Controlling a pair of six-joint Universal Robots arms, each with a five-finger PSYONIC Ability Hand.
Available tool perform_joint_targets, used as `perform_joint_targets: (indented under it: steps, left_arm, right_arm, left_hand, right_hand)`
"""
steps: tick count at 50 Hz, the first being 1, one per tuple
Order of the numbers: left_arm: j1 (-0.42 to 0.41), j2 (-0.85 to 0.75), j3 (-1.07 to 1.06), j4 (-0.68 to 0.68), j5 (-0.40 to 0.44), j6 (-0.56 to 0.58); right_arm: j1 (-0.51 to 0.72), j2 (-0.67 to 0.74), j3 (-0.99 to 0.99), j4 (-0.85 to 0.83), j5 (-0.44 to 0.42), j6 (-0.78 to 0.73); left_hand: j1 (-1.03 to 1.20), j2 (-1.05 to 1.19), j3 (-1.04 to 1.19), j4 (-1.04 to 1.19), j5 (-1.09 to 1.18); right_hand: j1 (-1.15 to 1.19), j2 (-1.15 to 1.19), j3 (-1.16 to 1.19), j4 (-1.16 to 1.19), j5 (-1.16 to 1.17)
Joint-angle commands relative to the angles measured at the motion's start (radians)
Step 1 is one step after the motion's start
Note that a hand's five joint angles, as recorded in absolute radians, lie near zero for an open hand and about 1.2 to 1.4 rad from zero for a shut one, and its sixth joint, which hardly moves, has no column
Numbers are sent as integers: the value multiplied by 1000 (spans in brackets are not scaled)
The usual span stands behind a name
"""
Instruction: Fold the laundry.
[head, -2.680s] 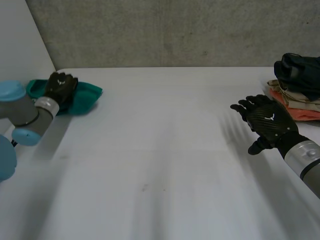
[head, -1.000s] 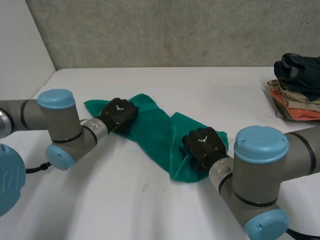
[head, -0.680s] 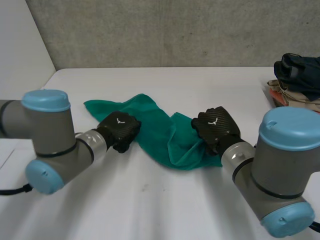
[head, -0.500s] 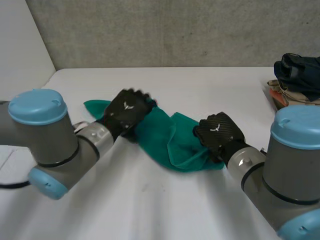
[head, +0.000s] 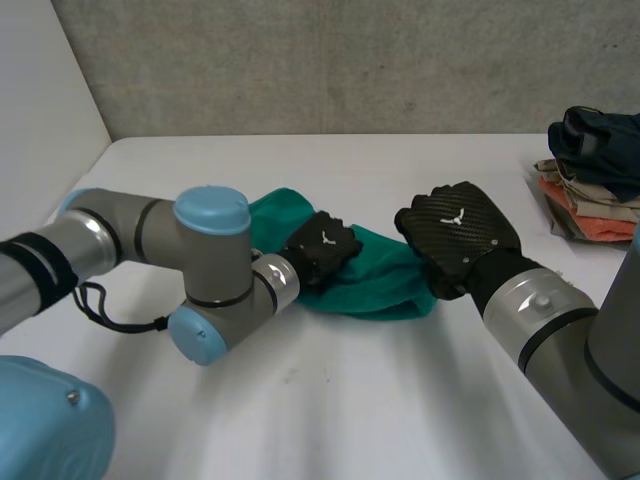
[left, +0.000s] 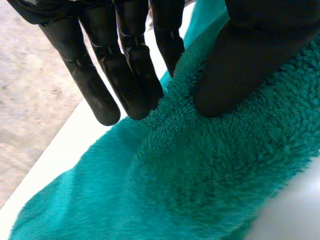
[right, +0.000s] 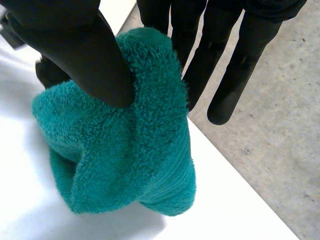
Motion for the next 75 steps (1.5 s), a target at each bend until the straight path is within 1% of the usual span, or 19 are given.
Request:
perform_joint_targets:
  steps: [1,5,8,10,15,20,24,28,30,34,38,39,41,44,48,54,61,70,75]
  left_arm:
    - [1,209,-152,10,-78,-63]
    - [-10,421,-325,10,-99,-119]
    - [-17,520,-410,10,-118,-149]
    - [-34,608,-482,10,-153,-183]
    - [-63,701,-594,9,-259,-225]
    - [-66,677,-646,-4,-326,-214]
    - [-66,557,-636,-1,-340,-200]
    - [-63,432,-538,13,-342,-147]
    - [-60,347,-412,18,-354,-110]
    - [-28,272,-159,33,-401,-58]
    - [-5,227,122,122,-420,-21]
    - [-2,217,168,152,-420,-15]
    - [1,207,280,252,-421,-1]
    - [10,214,320,343,-426,8]
    - [26,247,310,430,-432,19]
    - [27,355,66,384,-470,19]
    - [4,496,-341,377,-503,10]
    - [-146,520,-697,305,-559,2]
    - [-214,520,-786,184,-593,-42]
  right_arm:
    - [-55,11,-57,75,3,-42]
    - [-81,6,-98,133,3,-85]
    - [-92,5,-131,191,3,-139]
    - [-92,8,-144,223,4,-168]
    - [-90,26,-161,346,17,-288]
    - [-82,110,-154,418,57,-406]
    - [-73,181,-166,423,116,-467]
    - [-56,282,-256,399,165,-475]
    - [-52,337,-318,373,179,-474]
    - [-50,422,-476,262,215,-469]
    - [-49,449,-611,35,222,-469]
    - [-49,449,-644,-96,222,-469]
    - [-49,443,-657,-245,219,-469]
    - [-49,425,-651,-530,221,-471]
    - [-46,416,-635,-662,210,-472]
    - [-39,413,-609,-611,208,-469]
    - [-41,408,-481,-410,216,-466]
    - [-55,405,-246,-82,219,-360]
    - [-69,397,-142,-37,199,-308]
  left_hand:
    - [243,206,209,201,262]
    - [243,206,209,201,262]
    - [243,206,209,201,262]
    - [243,206,209,201,262]
    - [243,206,209,201,262]
    - [243,206,209,201,262]
    - [243,206,209,201,262]
    - [243,206,209,201,262]
    - [243,206,209,201,262]
    - [243,206,209,201,262]
    - [243,206,209,201,262]
    - [243,206,209,201,262]
    - [243,206,209,201,262]
    - [243,206,209,201,262]
    - [243,206,209,201,262]
    - [243,206,209,201,262]
    - [243,206,209,201,262]
    - [243,206,209,201,262]
    - [243,206,209,201,262]
  right_hand:
    - [273,215,213,197,242]
    - [273,215,213,197,242]
    - [273,215,213,197,242]
    - [273,215,213,197,242]
    - [273,215,213,197,242]
    - [273,215,213,197,242]
    - [273,215,213,197,242]
    - [273,215,213,197,242]
    - [273,215,213,197,242]
    - [273,215,213,197,242]
    - [273,215,213,197,242]
    - [273,215,213,197,242]
    - [273,215,213,197,242]
    - [273,215,213,197,242]
    - [273,215,213,197,242]
    - [273,215,213,197,242]
    - [273,215,213,197,242]
    - [273,215,213,197,242]
    - [273,215,213,197,242]
